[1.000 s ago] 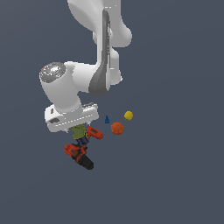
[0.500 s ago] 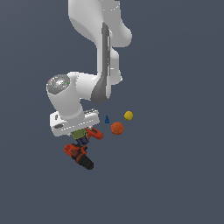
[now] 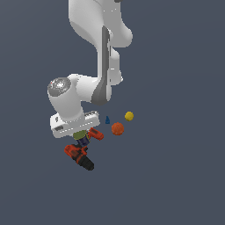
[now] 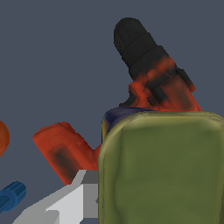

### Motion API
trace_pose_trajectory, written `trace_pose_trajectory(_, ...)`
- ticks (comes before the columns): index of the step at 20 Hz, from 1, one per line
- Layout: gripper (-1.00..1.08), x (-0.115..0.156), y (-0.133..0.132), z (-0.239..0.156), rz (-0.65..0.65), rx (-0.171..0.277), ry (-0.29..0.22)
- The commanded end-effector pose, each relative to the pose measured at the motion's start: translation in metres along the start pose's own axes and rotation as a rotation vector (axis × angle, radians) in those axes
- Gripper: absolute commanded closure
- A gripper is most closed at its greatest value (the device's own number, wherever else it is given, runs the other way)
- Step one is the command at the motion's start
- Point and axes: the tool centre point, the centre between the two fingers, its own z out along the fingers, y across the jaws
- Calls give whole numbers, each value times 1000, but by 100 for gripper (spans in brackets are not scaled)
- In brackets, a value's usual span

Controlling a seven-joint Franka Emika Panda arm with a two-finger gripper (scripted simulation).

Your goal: Pick up a designated object from a clutter of objects.

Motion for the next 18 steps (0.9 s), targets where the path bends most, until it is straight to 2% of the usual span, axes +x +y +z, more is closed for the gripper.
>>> trace_pose_trajectory(1, 108, 0, -1, 1, -1, 2, -2)
trace_pose_trajectory(10, 108, -1, -4, -4, 0, 0, 0)
trace_pose_trajectory(18, 108, -7, -26, -30, 0, 0, 0)
